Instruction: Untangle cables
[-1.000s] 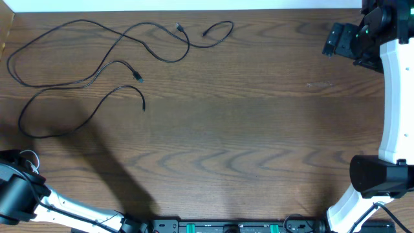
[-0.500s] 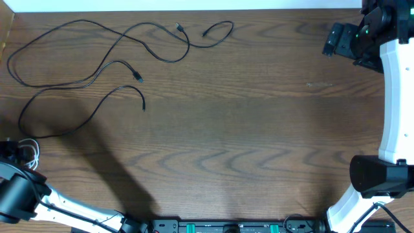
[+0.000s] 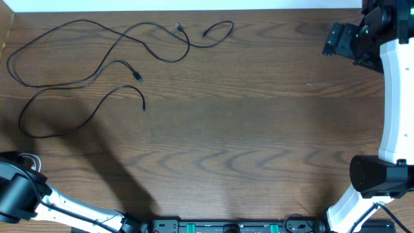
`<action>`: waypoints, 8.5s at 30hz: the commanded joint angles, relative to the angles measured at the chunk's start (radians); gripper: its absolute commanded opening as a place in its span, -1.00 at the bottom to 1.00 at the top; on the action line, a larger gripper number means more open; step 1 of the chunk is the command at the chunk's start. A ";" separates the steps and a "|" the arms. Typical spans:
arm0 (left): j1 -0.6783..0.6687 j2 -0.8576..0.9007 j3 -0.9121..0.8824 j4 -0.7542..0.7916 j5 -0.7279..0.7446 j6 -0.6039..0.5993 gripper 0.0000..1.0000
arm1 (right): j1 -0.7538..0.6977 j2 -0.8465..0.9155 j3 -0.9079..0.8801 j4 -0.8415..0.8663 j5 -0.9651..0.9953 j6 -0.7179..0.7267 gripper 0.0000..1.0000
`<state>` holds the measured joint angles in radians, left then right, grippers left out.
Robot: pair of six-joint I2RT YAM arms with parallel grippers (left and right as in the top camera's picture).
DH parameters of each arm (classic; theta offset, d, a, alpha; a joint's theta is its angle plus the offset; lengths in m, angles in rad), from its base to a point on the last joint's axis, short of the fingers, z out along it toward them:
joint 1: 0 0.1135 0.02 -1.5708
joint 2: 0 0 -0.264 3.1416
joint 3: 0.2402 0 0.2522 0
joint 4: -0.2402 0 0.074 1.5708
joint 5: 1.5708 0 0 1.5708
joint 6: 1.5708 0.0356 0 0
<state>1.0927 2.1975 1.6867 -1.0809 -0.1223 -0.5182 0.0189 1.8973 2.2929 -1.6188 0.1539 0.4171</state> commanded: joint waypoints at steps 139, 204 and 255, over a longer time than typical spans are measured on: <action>-0.500 -0.438 0.106 -0.168 0.507 0.171 0.95 | 0.002 0.003 -0.004 -0.001 0.008 0.013 0.98; -1.419 -1.695 -0.187 -0.608 0.207 0.038 0.96 | 0.002 0.003 -0.004 -0.001 0.008 0.013 0.99; -1.070 -2.126 -1.211 0.517 0.451 0.610 0.96 | 0.002 0.003 -0.004 -0.001 0.008 0.013 0.99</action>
<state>0.0174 0.1150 0.5373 -0.6247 0.3153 0.1238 0.0189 1.8973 2.2929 -1.6188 0.1543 0.4171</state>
